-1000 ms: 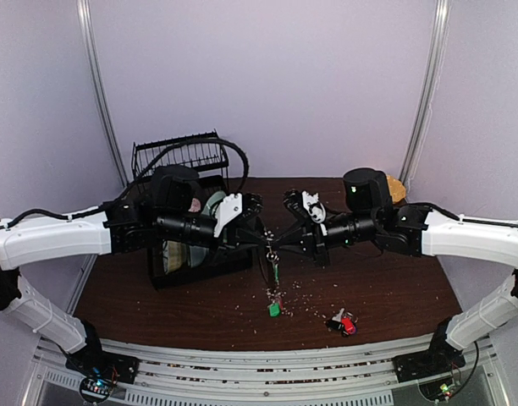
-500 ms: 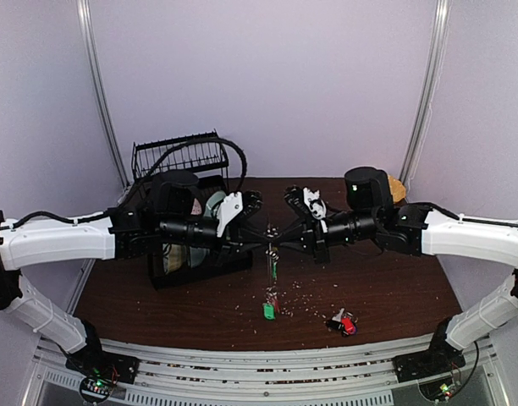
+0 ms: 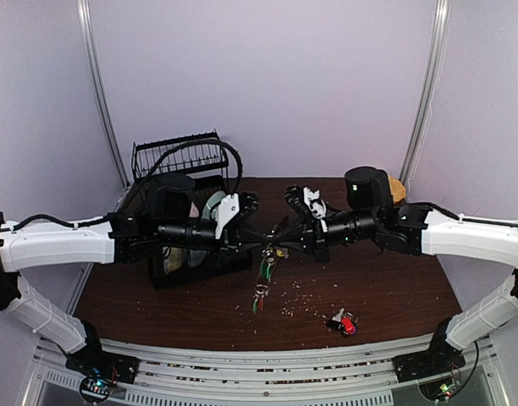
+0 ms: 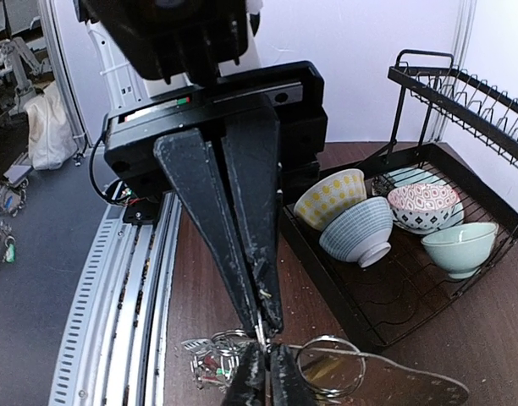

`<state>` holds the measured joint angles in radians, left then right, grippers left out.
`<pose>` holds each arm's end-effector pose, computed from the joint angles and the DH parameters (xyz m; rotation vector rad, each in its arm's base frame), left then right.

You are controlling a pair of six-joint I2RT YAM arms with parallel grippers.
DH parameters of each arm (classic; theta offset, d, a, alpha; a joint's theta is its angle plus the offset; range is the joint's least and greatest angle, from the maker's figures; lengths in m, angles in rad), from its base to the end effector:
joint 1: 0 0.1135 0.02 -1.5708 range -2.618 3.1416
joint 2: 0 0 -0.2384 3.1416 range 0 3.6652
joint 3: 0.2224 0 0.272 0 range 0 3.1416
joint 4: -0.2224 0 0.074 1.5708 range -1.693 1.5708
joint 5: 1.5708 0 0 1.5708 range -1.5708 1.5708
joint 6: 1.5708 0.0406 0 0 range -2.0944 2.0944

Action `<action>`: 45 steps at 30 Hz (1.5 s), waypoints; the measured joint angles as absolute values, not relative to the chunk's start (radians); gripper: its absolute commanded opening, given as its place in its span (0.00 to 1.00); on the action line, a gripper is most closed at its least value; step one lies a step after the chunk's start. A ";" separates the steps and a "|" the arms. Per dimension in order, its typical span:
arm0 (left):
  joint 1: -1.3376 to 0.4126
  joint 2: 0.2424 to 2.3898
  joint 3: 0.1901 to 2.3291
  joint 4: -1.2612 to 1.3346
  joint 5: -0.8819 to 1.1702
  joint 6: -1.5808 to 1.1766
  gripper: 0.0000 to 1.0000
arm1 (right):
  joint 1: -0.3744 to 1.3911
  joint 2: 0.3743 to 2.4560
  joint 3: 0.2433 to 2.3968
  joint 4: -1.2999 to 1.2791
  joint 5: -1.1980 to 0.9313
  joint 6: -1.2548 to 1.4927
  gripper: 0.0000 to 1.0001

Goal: Put the keys on the keyring

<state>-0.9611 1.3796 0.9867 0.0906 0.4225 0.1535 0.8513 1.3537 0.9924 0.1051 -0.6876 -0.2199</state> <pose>0.1860 -0.2954 0.2683 1.2813 1.4793 -0.9400 0.2047 0.2727 0.2819 -1.3698 1.3167 1.0621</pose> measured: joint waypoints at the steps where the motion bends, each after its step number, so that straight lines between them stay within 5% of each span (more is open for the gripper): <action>1: -0.961 1.379 0.986 0.091 0.419 0.154 0.00 | 0.851 1.354 0.992 0.105 -0.688 -0.213 0.20; 7: -0.961 1.378 0.973 0.076 0.354 0.153 0.00 | 0.832 1.339 0.991 0.124 -0.670 -0.147 0.38; 12: -0.961 1.378 0.973 0.054 0.255 0.146 0.00 | 0.778 1.268 0.984 0.055 -0.492 0.050 0.37; 22: -0.961 1.378 0.973 0.025 0.149 0.132 0.00 | 0.730 1.137 0.836 -0.488 -0.104 0.706 0.42; 27: -0.961 1.378 0.973 0.009 0.152 0.128 0.00 | 0.732 1.038 0.699 -0.608 -0.066 0.931 0.64; 31: -0.961 1.378 0.973 -0.009 0.152 0.128 0.00 | 0.741 1.043 0.547 -0.561 -0.108 1.027 0.44; 45: -0.961 1.378 0.973 -0.020 0.155 0.129 0.00 | 0.751 1.111 0.432 -0.360 -0.233 1.117 0.21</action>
<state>-0.9607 1.3785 0.9733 -0.0200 0.1547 0.1291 0.7513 1.1107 0.4316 -0.3595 -0.2333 1.1168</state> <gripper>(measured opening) 0.005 0.260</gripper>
